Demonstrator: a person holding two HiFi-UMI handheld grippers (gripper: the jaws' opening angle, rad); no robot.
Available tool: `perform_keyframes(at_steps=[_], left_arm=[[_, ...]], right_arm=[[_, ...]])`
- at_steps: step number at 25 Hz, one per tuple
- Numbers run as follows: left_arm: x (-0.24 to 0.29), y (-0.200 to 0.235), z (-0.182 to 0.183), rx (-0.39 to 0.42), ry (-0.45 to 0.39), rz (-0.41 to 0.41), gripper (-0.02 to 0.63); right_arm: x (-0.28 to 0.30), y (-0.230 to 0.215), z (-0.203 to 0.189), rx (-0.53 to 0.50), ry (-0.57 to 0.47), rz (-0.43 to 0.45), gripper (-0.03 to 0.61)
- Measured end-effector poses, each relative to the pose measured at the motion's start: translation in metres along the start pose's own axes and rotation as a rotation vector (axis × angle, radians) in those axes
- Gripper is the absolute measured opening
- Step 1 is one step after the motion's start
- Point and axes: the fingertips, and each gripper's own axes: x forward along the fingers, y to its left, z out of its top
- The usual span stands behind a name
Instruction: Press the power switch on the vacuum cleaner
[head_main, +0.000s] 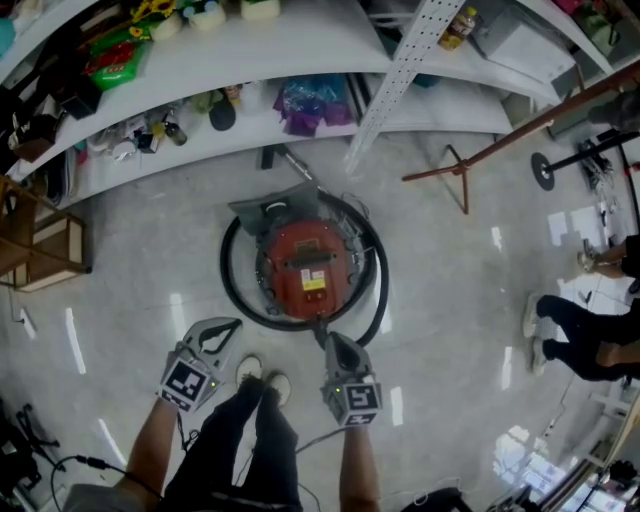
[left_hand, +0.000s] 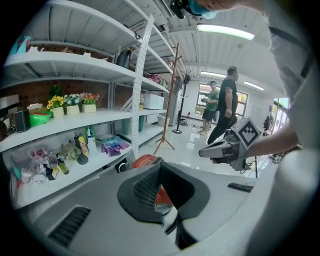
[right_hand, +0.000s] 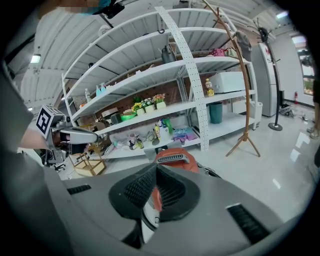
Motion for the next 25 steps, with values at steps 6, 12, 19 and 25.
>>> perform_keyframes(at_steps=[6, 12, 19, 25], left_arm=[[0.006, 0.006, -0.013, 0.017, 0.015, -0.006, -0.008], [0.009, -0.003, -0.020, 0.004, 0.026, -0.023, -0.008], [0.009, -0.014, -0.027, 0.008, 0.038, -0.056, -0.008], [0.007, -0.012, -0.032, 0.010, 0.039, -0.055, -0.008]], right_arm=[[0.021, -0.014, -0.011, 0.004, 0.010, -0.019, 0.012], [0.044, -0.030, -0.028, 0.004, 0.059, -0.033, 0.012], [0.065, -0.041, -0.044, -0.007, 0.085, -0.034, 0.012], [0.086, -0.046, -0.050, -0.012, 0.073, -0.036, 0.012]])
